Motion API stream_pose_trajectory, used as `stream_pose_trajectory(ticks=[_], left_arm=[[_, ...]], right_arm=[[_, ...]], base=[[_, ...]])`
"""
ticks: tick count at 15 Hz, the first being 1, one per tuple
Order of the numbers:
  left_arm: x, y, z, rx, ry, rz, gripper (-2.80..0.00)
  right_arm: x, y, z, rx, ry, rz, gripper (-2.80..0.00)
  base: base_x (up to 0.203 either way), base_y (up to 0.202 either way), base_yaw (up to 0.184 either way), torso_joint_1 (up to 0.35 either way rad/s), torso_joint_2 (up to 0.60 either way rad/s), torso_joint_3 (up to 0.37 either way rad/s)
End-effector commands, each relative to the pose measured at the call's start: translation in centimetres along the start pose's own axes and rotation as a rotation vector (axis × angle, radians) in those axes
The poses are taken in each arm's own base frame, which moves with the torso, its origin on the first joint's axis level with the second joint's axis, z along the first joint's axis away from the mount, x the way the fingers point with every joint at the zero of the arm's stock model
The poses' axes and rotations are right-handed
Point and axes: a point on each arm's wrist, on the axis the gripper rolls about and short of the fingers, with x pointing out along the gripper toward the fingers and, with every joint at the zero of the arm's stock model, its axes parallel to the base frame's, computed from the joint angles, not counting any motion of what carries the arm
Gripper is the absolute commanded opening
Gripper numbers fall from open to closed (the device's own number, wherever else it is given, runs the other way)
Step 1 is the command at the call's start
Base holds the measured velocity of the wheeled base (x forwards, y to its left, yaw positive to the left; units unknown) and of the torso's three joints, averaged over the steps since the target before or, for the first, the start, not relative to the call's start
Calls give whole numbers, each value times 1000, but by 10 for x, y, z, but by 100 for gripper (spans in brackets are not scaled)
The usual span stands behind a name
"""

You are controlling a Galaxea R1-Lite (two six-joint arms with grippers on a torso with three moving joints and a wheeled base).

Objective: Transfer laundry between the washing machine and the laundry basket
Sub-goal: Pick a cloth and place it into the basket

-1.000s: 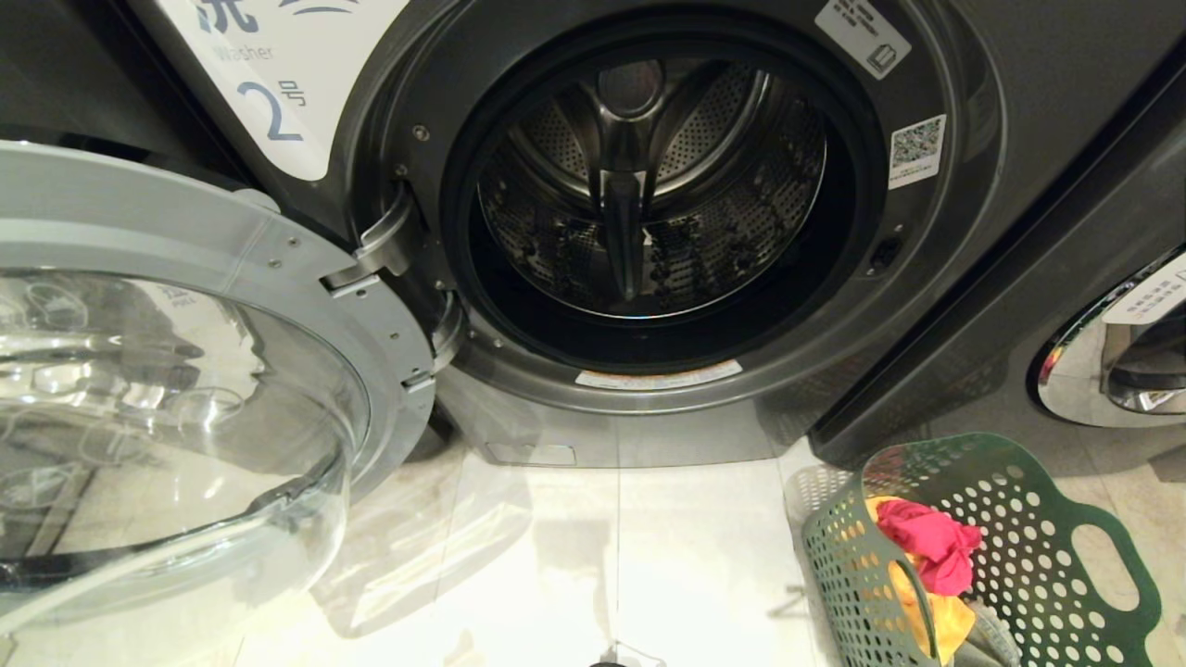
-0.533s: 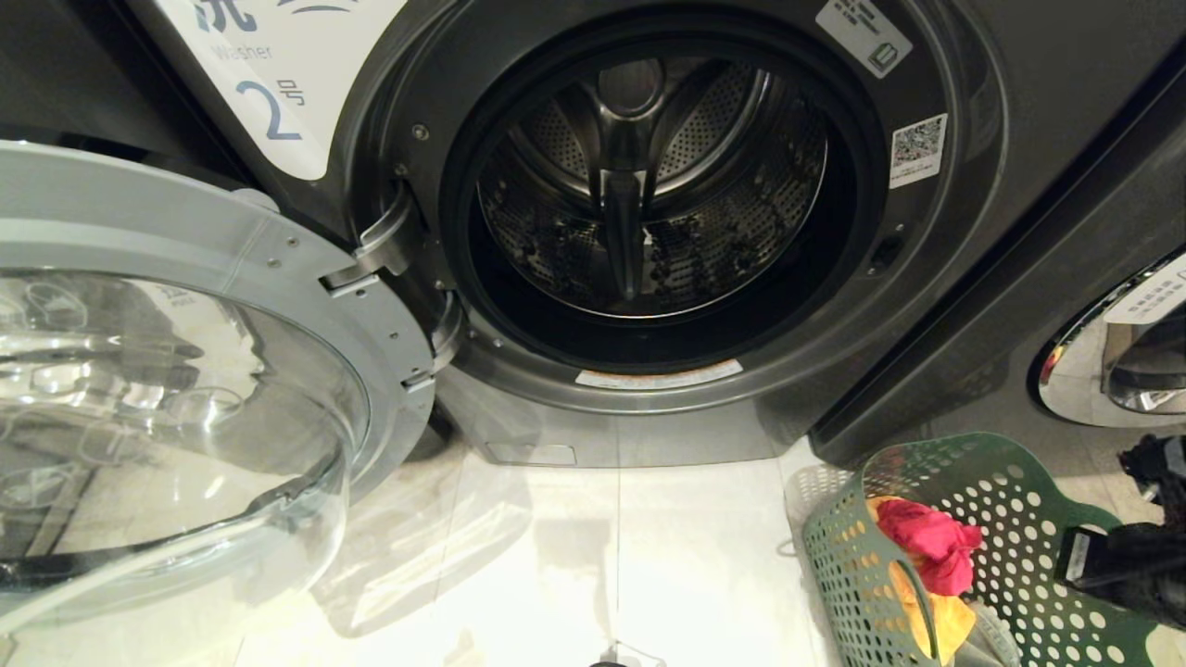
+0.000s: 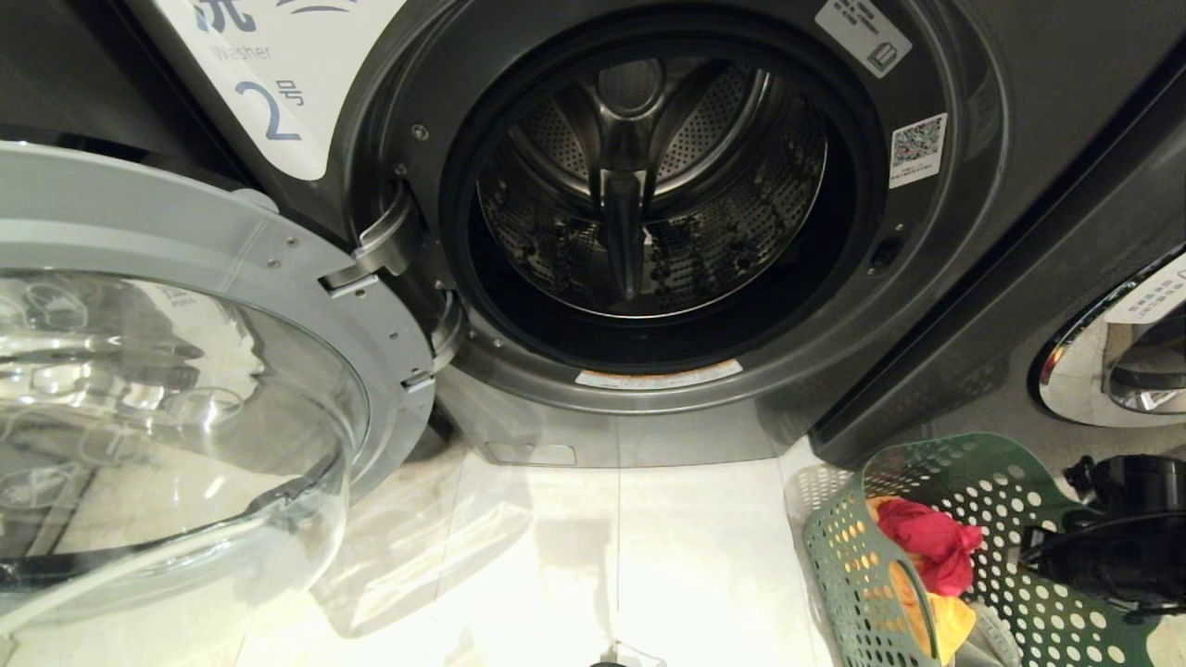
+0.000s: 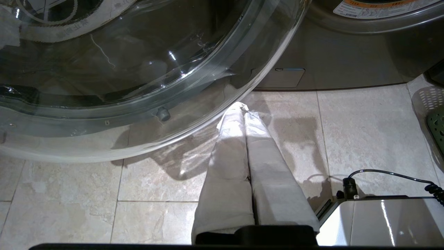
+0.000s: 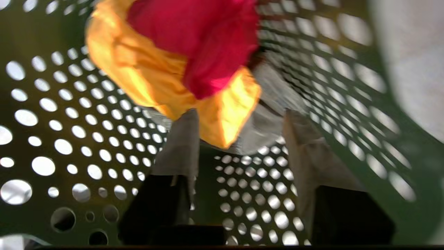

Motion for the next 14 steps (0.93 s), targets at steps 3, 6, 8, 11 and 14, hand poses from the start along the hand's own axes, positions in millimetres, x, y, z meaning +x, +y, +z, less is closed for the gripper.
stream_pose_trajectory(ticks=[3,6,8,11,14], left_arm=[[0,0,0,0,2,0,-280],[0,0,0,0,2,0,-280],[0,0,0,0,2,0,-280],[0,0,0,0,2,0,-280],[0,0,0,0,2,0,-280]], right_arm=[[62,-4,-15,-31,121,252,0],[86,-6,-30,-90,167,278,0],[109,-8,-36,-112,172,279,0],[144,-10,-31,-129,124,276,0],[161,-9,-27,-149,43,279,0]], base=[[0,0,0,0,0,0],[0,0,0,0,0,0],[0,0,0,0,0,0],[0,0,0,0,0,0],[0,0,0,0,0,0]])
